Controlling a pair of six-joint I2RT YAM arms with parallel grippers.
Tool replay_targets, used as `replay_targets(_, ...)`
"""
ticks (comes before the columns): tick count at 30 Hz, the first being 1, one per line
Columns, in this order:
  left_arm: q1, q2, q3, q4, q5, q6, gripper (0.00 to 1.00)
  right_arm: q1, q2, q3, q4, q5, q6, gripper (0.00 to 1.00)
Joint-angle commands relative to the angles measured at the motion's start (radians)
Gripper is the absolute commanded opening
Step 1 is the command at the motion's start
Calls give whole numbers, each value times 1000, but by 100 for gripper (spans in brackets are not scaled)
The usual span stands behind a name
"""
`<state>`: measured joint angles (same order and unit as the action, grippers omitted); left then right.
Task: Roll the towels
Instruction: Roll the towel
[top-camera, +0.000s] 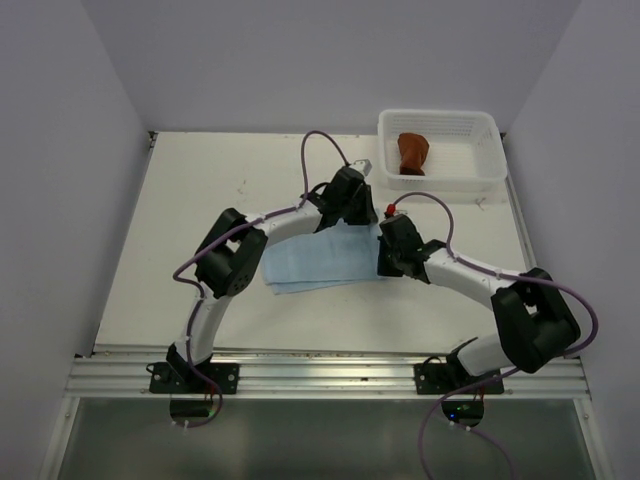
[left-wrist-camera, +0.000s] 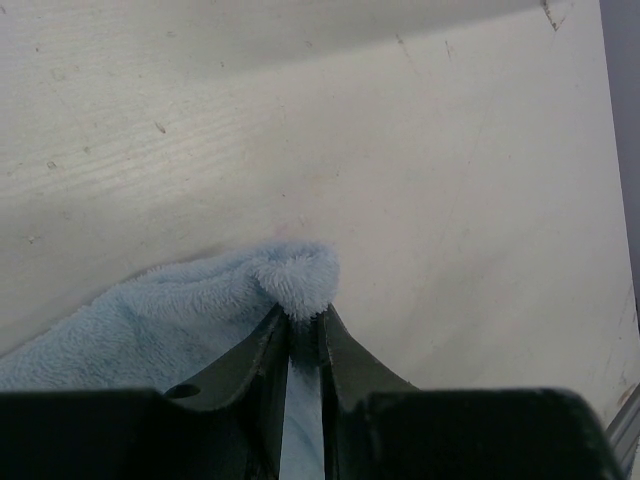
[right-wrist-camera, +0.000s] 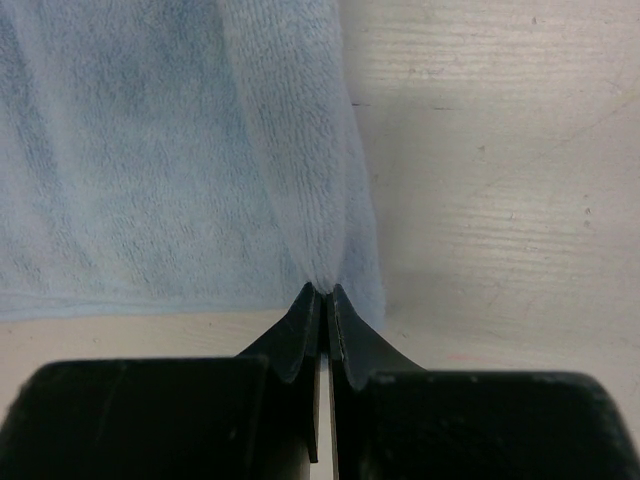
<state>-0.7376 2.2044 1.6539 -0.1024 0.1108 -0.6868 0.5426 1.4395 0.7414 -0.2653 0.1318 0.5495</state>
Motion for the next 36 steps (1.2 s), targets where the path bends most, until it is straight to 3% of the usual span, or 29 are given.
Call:
replay_targets(1, 23, -43, -9, 78, -3, 29, 20, 5, 19, 6, 40, -23, 12, 0)
replay_targets(14, 41, -72, -74, 86, -19, 55, 20, 7, 68, 13, 87, -61, 26, 2)
replay_targets(28, 46, -48, -75, 86, -17, 75, 20, 5, 19, 13, 115, -127, 38, 29)
replay_targets(36, 47, -37, -75, 75, -22, 78, 20, -41, -88, 7, 75, -127, 50, 37)
